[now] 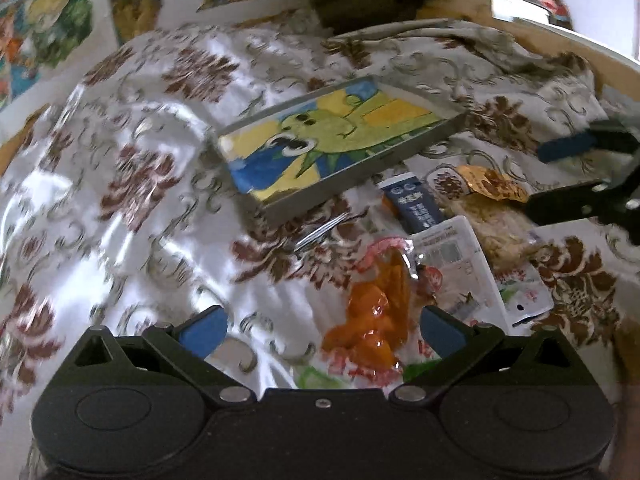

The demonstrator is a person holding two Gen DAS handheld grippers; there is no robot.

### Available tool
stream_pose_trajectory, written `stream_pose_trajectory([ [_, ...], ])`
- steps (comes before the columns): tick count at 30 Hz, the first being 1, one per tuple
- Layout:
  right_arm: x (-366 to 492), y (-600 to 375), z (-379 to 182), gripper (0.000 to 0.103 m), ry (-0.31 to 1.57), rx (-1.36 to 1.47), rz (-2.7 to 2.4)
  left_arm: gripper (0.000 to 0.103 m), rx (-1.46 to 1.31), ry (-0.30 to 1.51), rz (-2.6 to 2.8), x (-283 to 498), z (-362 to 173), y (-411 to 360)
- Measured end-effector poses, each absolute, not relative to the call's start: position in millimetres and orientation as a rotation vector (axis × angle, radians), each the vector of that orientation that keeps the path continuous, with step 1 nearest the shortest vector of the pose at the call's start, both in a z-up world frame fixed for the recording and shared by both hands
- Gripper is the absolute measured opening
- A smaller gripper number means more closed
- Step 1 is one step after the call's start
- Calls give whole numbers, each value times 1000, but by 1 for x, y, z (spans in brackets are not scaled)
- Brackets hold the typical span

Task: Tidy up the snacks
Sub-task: 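Move the left tool down toward the orange spicy-strip bag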

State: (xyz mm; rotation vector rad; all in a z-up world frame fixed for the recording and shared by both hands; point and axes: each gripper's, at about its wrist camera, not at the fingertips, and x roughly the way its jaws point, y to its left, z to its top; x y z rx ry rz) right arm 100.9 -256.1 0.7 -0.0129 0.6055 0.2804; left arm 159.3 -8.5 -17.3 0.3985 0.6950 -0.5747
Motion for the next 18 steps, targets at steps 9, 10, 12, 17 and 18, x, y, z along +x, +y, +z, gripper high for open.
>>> stream_pose_trajectory([
  [9, 106, -219, -26, 103, 621, -287, 323, 102, 526, 727, -641, 177, -54, -21],
  [10, 106, -217, -28, 103, 615, -303, 321, 102, 524, 736, -654, 179, -56, -22],
  [12, 108, -214, -31, 103, 610, -332, 312, 102, 531, 747, -681, 182, -61, -26],
  [17, 113, -207, -39, 103, 629, -382, 324, 100, 534, 755, -725, 187, -69, -33],
  [18, 114, -206, -41, 103, 632, -391, 327, 98, 527, 761, -728, 189, -69, -34],
])
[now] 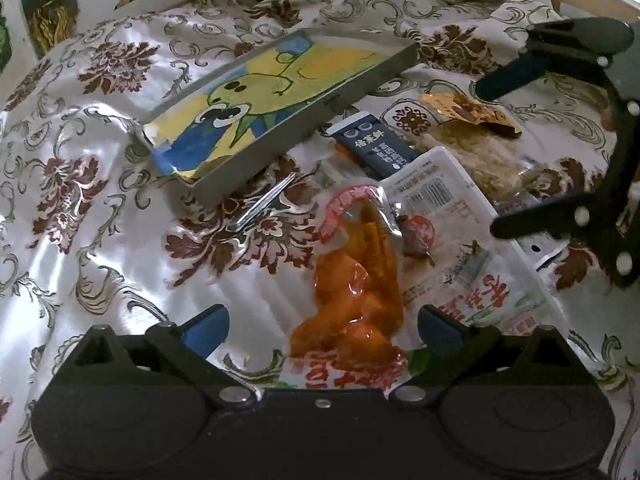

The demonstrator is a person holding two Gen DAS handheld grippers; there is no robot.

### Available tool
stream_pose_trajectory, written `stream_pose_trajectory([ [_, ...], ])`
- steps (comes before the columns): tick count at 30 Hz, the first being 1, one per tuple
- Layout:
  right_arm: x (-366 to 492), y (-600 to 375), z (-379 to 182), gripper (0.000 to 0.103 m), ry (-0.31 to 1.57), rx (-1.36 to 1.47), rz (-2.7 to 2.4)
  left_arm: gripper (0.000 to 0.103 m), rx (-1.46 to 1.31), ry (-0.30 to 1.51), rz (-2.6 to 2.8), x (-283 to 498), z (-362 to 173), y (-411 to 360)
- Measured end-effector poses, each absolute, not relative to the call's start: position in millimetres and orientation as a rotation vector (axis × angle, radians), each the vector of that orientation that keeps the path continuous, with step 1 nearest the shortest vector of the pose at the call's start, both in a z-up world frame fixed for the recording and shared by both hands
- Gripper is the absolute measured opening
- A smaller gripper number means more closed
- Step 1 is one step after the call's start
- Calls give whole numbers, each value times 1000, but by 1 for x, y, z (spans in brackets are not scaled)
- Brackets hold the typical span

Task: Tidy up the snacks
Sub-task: 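Move the left tool down toward the orange spicy-strip bag, then close the left gripper on the orange spicy-strip bag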

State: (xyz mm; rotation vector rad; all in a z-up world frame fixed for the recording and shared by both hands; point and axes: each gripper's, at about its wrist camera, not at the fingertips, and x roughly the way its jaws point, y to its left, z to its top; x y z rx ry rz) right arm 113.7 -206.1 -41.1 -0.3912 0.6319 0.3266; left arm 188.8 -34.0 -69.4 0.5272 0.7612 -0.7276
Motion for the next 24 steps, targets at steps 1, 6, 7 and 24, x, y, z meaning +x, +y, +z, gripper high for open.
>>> stream_pose_trajectory([
  [1, 114, -204, -43, 103, 637, -402, 327, 97, 518, 769, -729, 191, -70, -35],
  [6, 118, -199, -50, 103, 669, -415, 339, 78, 446, 843, -741, 202, -75, -35],
  [7, 118, -198, -51, 103, 669, -417, 341, 76, 428, 862, -747, 203, -75, -35],
  [24, 122, -182, -64, 102, 654, -470, 348, 60, 292, 991, -585, 210, -65, -31],
])
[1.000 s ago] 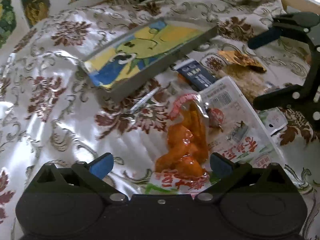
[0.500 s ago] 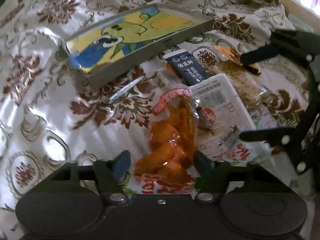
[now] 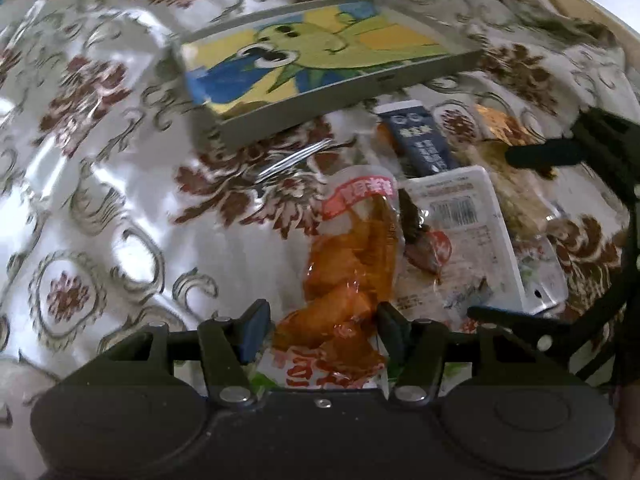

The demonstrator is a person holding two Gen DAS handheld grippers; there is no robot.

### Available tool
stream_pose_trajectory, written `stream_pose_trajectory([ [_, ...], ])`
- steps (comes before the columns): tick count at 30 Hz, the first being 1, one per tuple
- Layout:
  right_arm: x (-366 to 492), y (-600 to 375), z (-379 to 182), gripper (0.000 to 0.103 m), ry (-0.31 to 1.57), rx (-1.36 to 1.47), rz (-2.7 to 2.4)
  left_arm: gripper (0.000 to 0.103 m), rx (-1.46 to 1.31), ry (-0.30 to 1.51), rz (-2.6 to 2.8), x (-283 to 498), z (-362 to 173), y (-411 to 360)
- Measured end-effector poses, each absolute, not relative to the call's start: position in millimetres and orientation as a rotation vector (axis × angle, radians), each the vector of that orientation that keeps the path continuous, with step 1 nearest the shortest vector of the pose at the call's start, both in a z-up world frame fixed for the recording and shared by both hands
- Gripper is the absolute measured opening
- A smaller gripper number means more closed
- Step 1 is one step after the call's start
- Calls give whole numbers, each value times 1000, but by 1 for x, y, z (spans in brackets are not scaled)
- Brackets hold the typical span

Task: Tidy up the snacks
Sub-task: 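Close the left gripper on the orange spicy-strip bag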

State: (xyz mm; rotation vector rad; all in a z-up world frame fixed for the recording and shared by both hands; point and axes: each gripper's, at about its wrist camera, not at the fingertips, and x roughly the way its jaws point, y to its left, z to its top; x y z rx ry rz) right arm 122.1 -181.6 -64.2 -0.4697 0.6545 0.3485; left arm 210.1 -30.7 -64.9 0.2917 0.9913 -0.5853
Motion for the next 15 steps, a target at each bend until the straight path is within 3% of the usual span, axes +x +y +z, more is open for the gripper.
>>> stream_pose_trajectory([
  [6, 124, -177, -66, 92, 641, -485, 359, 60, 291, 988, -559, 207, -65, -31],
  [15, 127, -174, -69, 90, 661, -487, 377, 60, 327, 972, -564, 204, -67, -34],
])
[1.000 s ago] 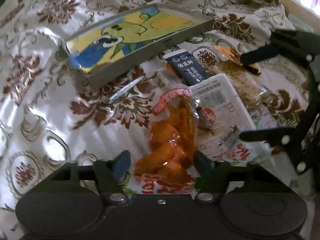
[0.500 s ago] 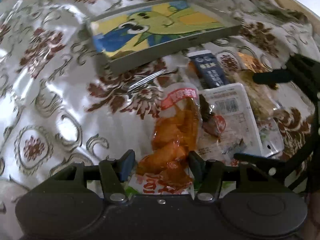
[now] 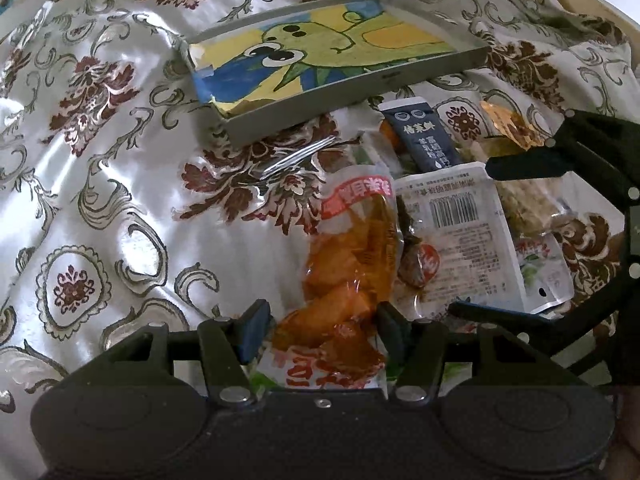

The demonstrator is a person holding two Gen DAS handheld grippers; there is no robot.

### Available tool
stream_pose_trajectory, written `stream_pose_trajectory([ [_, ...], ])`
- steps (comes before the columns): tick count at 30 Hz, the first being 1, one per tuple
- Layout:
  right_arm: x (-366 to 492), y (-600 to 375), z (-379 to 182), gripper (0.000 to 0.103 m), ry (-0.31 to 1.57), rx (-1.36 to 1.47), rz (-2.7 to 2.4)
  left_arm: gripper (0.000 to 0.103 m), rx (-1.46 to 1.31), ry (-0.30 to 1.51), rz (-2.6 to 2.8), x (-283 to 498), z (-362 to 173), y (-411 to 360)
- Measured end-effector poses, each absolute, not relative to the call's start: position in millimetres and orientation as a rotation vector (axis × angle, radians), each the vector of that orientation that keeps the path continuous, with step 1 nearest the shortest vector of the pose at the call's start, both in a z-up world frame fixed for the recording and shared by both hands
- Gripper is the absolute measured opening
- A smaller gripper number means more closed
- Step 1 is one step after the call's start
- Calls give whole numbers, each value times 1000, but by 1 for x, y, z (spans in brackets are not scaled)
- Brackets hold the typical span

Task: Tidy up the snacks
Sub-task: 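Close the left gripper on the orange spicy-strip bag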

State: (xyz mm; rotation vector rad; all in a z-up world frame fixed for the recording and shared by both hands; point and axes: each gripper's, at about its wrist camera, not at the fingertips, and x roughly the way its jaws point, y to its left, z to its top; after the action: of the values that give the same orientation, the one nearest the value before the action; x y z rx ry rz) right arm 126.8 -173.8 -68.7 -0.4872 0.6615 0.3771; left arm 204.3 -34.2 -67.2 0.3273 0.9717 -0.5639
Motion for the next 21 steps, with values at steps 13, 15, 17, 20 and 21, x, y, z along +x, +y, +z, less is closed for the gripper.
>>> stream_pose_trajectory([
  [13, 133, -181, -68, 89, 678, -436, 344, 60, 372, 946, -511, 190, -55, -37],
  [15, 134, -181, -68, 89, 680, -430, 344, 60, 376, 934, -502, 186, -51, -37],
  [17, 136, -181, -69, 89, 684, -423, 346, 60, 386, 924, -496, 183, -49, -37],
  [20, 138, -180, -71, 89, 694, -423, 347, 60, 404, 919, -487, 181, -49, -38],
  [21, 138, -180, -71, 89, 697, -424, 347, 60, 410, 921, -484, 181, -50, -38],
])
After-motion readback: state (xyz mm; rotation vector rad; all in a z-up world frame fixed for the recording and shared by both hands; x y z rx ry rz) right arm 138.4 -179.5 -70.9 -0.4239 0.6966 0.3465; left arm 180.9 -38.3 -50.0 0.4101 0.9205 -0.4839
